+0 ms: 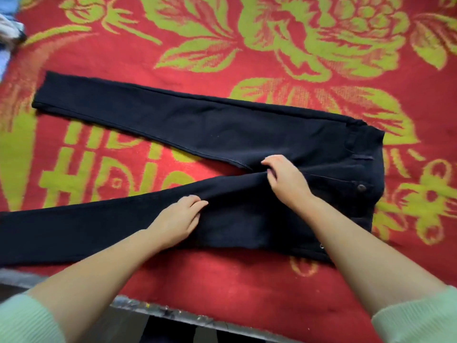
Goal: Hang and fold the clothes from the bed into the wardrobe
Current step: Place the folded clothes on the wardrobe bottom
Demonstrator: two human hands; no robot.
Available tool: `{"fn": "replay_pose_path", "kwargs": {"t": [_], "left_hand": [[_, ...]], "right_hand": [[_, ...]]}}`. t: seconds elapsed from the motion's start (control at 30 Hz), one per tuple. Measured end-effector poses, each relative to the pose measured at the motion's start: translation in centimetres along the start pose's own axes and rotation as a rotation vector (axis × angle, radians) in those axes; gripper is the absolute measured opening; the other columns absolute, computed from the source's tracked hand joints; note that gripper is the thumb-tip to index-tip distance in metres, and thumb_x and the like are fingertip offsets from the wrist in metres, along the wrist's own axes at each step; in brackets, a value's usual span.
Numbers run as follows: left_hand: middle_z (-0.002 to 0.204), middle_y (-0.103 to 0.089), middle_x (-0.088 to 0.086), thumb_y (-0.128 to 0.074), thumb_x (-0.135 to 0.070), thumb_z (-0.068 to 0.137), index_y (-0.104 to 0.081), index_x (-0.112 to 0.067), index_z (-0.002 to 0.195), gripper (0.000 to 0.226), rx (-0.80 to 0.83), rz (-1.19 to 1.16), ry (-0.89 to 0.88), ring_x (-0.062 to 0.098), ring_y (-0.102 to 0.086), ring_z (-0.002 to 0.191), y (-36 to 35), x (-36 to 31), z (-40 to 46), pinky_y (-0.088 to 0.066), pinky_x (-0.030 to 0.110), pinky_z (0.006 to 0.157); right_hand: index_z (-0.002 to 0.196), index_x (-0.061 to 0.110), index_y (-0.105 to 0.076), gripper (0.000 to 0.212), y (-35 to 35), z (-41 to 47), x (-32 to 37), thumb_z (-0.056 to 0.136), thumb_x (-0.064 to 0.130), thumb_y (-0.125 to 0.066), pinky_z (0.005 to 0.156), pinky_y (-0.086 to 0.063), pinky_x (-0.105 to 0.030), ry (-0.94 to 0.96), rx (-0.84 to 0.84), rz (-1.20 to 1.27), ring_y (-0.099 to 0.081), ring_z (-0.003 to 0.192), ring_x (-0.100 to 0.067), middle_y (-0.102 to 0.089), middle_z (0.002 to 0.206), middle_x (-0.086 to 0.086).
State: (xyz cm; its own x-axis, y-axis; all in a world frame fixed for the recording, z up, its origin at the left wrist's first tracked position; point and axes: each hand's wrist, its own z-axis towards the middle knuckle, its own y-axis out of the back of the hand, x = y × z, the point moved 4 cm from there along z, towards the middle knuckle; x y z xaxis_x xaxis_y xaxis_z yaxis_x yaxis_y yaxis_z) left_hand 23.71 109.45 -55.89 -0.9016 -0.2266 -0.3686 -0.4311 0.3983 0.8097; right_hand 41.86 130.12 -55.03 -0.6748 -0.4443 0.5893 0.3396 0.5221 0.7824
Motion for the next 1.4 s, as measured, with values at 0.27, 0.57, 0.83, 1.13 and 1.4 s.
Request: {"fn": "replay_pose_path", "kwargs": {"t": [0.27, 0.57, 0.83, 1.13, 1.4], "left_hand": [[0.136, -0.044, 0.005, -0.046, -0.022, 0.096, -0.033, -0.016, 0.143, 0.049, 0.037, 0.108, 0.35, 0.025, -0.045, 0.122, 3.6, 14.5, -4.4, -0.044, 0.04, 0.095], [0.111, -0.064, 0.007, -0.044, -0.044, 0.097, -0.056, -0.015, 0.11, 0.034, 0.19, 0.035, 0.316, 0.029, -0.058, 0.103, 3.6, 24.5, -7.9, -0.038, 0.032, 0.069], [0.095, -0.063, 0.004, -0.055, -0.057, 0.086, -0.053, -0.019, 0.087, 0.038, -0.042, 0.013, 0.224, 0.027, -0.058, 0.093, 13.5, 31.0, 0.3, -0.037, 0.031, 0.065], [0.066, -0.05, -0.001, -0.067, -0.047, 0.082, -0.054, -0.016, 0.069, 0.036, 0.407, -0.15, 0.253, 0.017, -0.046, 0.063, 11.7, 39.9, -4.6, -0.033, 0.027, 0.054], [0.115, -0.057, 0.008, -0.059, -0.048, 0.087, -0.052, -0.018, 0.119, 0.045, -0.061, 0.494, 0.243, 0.03, -0.051, 0.111, 19.5, 42.9, -2.6, -0.039, 0.036, 0.088]], "right_hand": [[0.122, 0.018, -0.061, 0.031, -10.1, 2.8, 12.0, 0.097, 0.017, -0.043, 0.1, -0.041, -0.038, 0.121, 0.333, -0.125, -0.047, 0.122, -0.021, -0.057, 0.129, 0.0], [0.116, 0.019, -0.056, 0.026, -15.8, 3.6, 16.1, 0.095, 0.033, -0.049, 0.093, -0.033, -0.039, -0.024, 0.481, -0.598, -0.049, 0.115, -0.025, -0.055, 0.117, -0.003], [0.104, 0.004, -0.062, 0.022, -14.9, 6.1, 16.7, 0.086, 0.017, -0.062, 0.085, -0.042, -0.046, -0.327, -0.009, -0.524, -0.055, 0.095, -0.039, -0.061, 0.101, -0.017], [0.113, 0.017, -0.058, 0.025, -18.9, 8.8, 22.6, 0.096, 0.033, -0.048, 0.095, -0.033, -0.037, -0.162, 0.2, -0.519, -0.052, 0.109, -0.024, -0.059, 0.109, -0.003], [0.114, 0.008, -0.06, 0.027, -18.9, 10.0, 24.1, 0.09, 0.019, -0.058, 0.1, -0.035, -0.049, -0.374, -0.097, -0.505, -0.049, 0.111, -0.035, -0.057, 0.116, -0.015]]}}
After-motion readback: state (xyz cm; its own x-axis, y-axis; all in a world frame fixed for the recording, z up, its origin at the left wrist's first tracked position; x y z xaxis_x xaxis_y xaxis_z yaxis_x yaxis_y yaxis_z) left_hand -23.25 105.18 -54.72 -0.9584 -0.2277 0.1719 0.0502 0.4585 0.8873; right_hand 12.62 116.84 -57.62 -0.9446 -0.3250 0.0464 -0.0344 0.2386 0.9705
